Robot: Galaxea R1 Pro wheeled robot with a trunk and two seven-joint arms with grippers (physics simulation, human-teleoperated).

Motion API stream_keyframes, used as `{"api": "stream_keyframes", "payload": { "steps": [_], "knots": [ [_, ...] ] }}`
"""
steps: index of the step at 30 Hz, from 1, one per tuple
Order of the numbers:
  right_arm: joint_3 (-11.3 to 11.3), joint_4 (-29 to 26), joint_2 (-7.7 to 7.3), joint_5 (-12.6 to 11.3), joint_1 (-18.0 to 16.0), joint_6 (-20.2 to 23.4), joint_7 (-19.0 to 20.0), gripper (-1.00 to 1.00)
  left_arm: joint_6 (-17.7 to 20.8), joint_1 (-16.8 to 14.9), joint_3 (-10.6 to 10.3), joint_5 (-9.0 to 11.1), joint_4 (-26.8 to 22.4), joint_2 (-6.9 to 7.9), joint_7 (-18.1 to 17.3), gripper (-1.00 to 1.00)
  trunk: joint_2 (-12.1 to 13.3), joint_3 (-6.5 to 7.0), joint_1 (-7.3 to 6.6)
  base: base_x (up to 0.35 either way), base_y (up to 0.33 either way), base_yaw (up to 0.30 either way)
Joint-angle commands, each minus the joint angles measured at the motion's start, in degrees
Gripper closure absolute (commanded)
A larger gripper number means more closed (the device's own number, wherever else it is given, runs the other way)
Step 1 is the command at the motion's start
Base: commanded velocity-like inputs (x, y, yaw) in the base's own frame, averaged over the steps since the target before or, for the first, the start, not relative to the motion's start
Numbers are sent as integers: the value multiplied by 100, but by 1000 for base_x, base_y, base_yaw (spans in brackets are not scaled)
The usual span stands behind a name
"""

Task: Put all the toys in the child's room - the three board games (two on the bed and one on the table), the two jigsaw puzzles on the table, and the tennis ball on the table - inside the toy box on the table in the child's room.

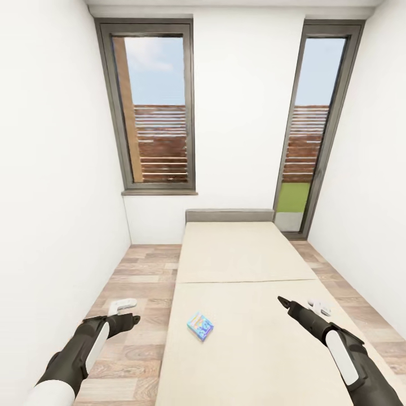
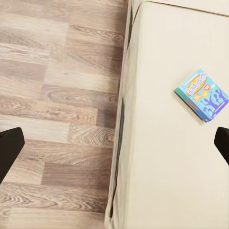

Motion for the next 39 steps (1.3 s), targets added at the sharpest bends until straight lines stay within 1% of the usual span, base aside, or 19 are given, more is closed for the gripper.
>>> {"api": "stream_keyframes", "payload": {
  "steps": [1,26,34,39],
  "knots": [
    [-14,-4,2,-23,-3,37,16,-100,32,-1,9,50,-4,-1,-2,-100,-5,-3,2,0,27,0],
    [-12,-11,2,-23,0,37,16,-100,30,-1,13,50,-4,5,-7,-100,-5,-3,2,32,19,0],
    [-12,-11,2,-23,-1,37,16,-100,26,-1,14,50,-4,8,-7,-100,-5,-3,2,155,103,0],
    [-13,-11,2,-23,-1,37,16,-100,24,-1,8,50,-4,2,-10,-100,-5,-3,2,64,41,0]
  ]
}}
